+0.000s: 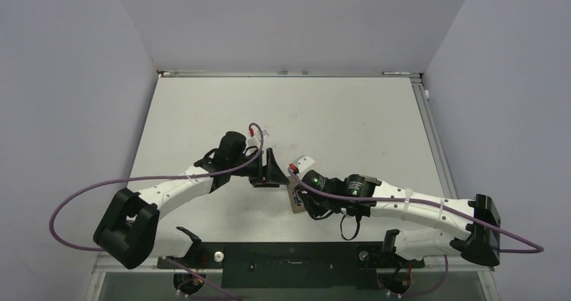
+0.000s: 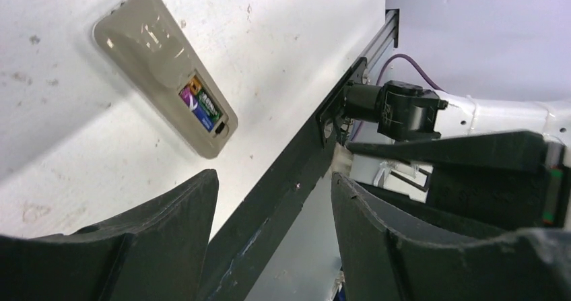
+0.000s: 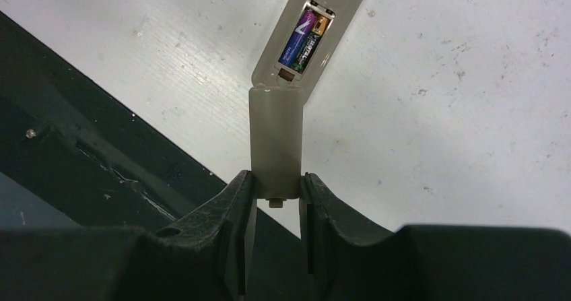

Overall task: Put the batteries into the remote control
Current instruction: Turn over the battery cover, then adjust the remote control at the center of the board.

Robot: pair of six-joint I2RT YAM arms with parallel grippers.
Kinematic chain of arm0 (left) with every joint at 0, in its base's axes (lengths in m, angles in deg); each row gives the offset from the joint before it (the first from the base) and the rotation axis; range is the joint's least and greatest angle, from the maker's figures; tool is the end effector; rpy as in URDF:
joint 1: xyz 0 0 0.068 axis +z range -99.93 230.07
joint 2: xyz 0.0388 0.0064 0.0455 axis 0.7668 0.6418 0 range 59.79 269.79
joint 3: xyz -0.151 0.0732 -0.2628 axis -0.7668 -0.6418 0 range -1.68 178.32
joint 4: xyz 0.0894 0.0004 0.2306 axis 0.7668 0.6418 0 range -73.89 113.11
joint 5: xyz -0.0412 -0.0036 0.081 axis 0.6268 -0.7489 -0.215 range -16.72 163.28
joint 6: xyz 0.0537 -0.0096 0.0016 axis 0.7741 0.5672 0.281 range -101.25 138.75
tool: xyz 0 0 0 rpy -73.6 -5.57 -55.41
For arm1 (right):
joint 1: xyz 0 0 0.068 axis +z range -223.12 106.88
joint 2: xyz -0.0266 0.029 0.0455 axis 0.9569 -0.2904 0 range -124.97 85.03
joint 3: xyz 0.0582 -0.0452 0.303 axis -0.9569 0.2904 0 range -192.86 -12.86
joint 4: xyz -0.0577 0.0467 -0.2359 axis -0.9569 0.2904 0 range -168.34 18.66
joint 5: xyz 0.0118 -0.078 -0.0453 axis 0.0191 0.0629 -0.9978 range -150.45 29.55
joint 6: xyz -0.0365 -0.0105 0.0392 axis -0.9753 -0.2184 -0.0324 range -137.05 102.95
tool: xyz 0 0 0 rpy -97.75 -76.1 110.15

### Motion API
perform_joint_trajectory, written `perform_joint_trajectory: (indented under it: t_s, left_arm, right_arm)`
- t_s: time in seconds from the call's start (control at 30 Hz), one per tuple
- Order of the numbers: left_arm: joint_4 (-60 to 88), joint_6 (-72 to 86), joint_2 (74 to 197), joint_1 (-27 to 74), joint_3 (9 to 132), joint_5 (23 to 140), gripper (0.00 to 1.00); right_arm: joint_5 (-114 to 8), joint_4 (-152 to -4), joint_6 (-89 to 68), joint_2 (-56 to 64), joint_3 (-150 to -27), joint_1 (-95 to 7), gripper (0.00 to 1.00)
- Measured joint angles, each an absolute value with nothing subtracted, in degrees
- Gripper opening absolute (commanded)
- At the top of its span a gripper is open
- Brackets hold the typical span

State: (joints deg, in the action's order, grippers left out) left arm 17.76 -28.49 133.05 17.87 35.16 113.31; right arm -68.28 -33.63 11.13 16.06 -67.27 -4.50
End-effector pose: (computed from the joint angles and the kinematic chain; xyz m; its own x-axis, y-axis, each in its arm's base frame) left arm 0.1849 -0.1443 0.2537 -0.9684 -0.0544 -0.2433 0.1848 0.4979 -0.8473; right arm 0.0794 0.1889 0.3029 -0.7000 -0.5043 -0.5057 -0.6426 0.7536 0.1380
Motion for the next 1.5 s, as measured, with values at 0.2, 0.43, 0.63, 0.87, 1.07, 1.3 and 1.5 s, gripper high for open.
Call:
perform_joint_trajectory:
  t_s: [0.2,0.43,0.63,0.87,1.07,1.3,1.5]
  left_arm:
    - [15.3,-28.1,141.6,13.9,41.6,109.5,0.58]
    - [9.3,-28.3,151.8,12.8,47.4,108.5,0.52]
    - [5.5,-29.3,161.1,11.4,52.6,108.7,0.51]
    - [3.1,-29.6,168.1,10.6,58.4,109.9,0.45]
    - [4.8,-27.5,173.3,10.6,63.3,110.4,0.39]
    - [8.0,-24.5,176.1,10.7,64.3,111.2,0.31]
    - [9.0,-23.0,176.7,10.8,63.2,111.5,0.28]
  right_arm:
    - [-67.6,-33.2,13.6,20.5,-65.6,-4.9,0.09]
    - [-67.2,-32.1,15.2,22.8,-64.5,-5.0,0.08]
    - [-66.9,-31.7,15.5,23.7,-64.1,-5.2,0.08]
    - [-65.9,-31.6,15.7,23.8,-63.3,-5.3,0.08]
    - [-65.4,-31.7,15.8,23.8,-63.2,-5.3,0.08]
    - [-65.2,-31.8,15.8,23.8,-62.9,-5.3,0.09]
    - [-64.9,-32.0,15.8,23.8,-62.9,-5.3,0.09]
